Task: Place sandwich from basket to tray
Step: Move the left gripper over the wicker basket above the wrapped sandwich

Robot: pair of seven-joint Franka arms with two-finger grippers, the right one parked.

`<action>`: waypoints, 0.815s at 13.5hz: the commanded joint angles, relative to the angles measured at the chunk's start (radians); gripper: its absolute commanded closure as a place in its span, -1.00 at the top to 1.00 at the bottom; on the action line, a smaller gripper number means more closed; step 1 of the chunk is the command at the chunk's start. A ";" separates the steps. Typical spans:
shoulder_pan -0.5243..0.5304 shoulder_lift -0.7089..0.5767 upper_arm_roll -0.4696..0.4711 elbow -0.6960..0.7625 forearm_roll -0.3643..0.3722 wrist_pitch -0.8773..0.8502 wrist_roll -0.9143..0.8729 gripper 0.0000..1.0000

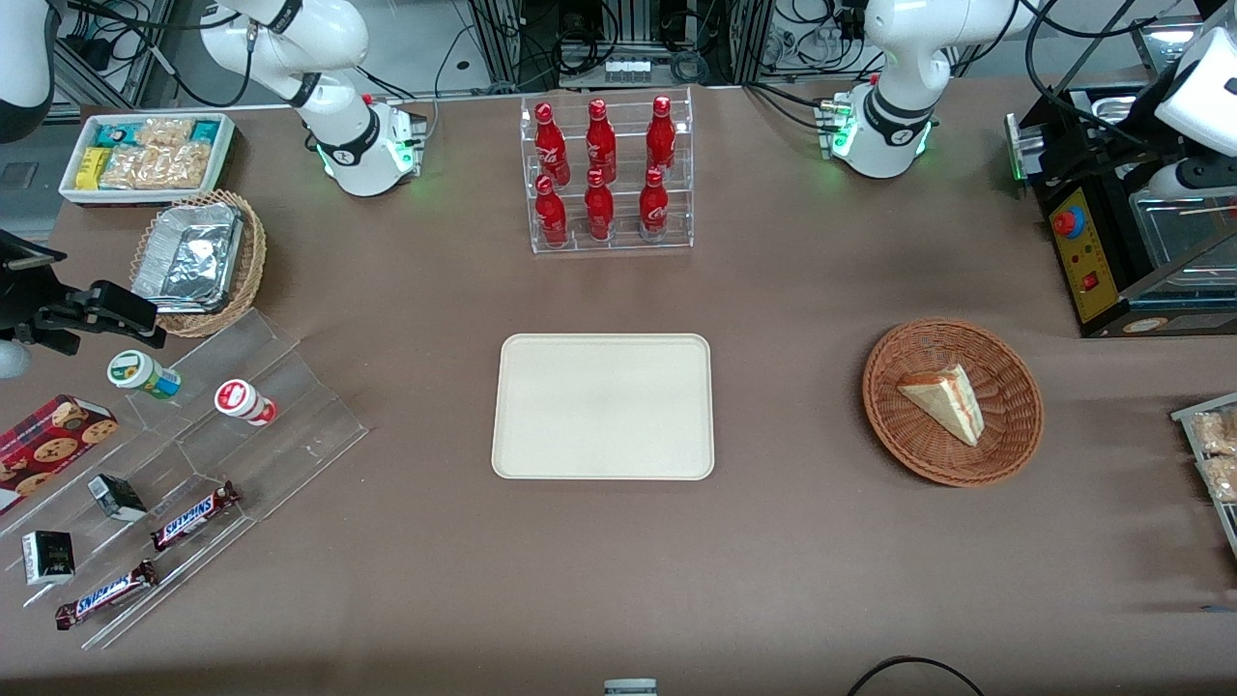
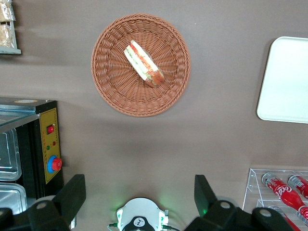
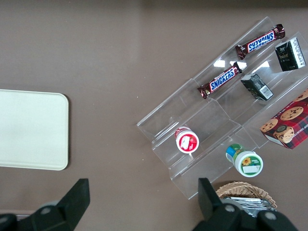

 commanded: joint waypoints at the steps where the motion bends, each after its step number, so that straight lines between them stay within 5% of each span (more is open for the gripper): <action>1: 0.010 0.014 0.019 0.036 -0.015 -0.029 0.035 1.00; 11: 0.059 0.158 0.045 0.025 -0.018 -0.003 -0.092 1.00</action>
